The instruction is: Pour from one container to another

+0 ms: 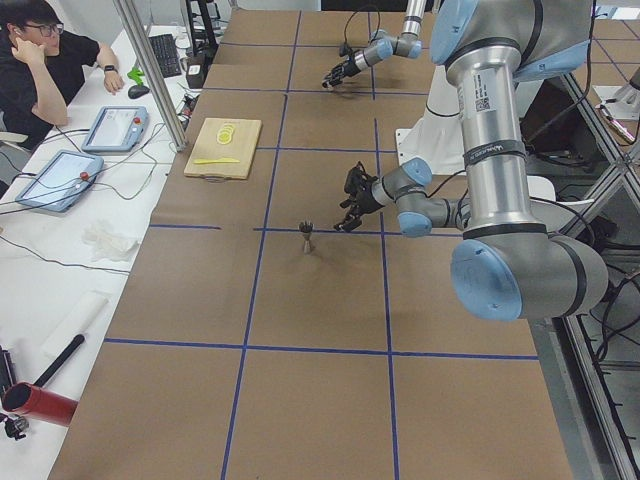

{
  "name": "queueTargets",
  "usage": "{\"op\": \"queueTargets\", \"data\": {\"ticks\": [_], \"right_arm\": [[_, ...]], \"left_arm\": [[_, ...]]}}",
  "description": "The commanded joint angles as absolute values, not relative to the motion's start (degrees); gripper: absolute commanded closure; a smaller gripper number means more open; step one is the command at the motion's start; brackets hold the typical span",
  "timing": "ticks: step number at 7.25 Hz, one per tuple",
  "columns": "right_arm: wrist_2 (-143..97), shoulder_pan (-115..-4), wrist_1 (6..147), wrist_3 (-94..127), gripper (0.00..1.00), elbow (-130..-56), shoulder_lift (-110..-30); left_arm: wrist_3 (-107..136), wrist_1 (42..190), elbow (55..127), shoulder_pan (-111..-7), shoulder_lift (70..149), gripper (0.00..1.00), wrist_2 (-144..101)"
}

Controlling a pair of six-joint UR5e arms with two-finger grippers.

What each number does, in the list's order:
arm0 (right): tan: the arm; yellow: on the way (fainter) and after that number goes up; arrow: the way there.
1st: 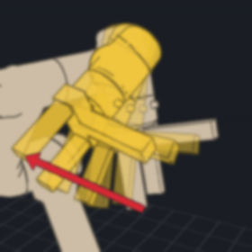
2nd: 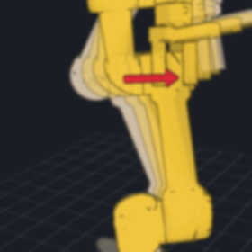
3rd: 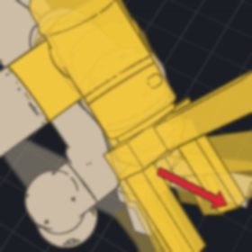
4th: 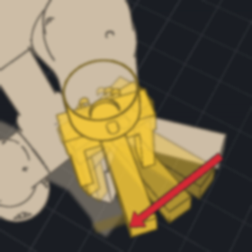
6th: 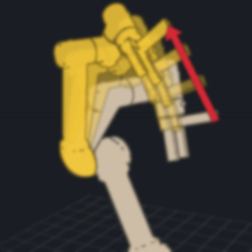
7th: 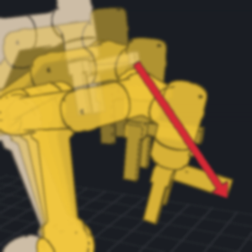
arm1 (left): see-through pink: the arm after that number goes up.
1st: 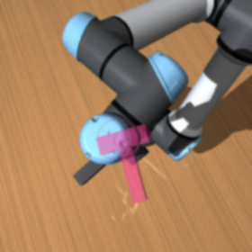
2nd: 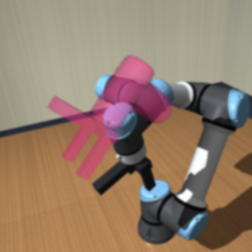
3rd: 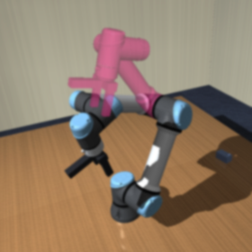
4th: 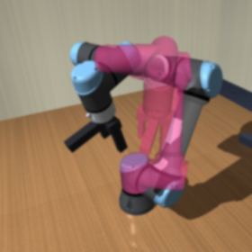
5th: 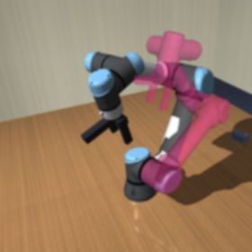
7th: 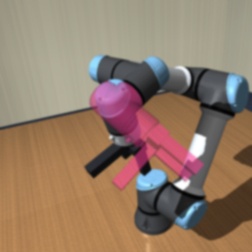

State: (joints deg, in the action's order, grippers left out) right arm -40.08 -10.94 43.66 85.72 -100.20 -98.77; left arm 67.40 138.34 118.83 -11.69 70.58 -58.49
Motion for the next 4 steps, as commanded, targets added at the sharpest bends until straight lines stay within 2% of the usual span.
{"op": "queueTargets", "data": {"ticks": [1,2,4], "right_arm": [[-39.38,-10.90,43.68,85.35,0.32,-100.02,-98.70],[-38.85,-10.90,43.68,85.17,0.00,-100.02,-98.61],[-38.50,-10.90,43.59,85.17,0.00,-100.11,-98.61]], "left_arm": [[67.41,138.34,118.74,-11.69,70.58,0.00,-58.45],[67.50,138.34,118.74,-11.69,70.58,0.00,-58.45],[67.50,138.34,118.74,-11.69,70.66,0.00,-58.45]]}}
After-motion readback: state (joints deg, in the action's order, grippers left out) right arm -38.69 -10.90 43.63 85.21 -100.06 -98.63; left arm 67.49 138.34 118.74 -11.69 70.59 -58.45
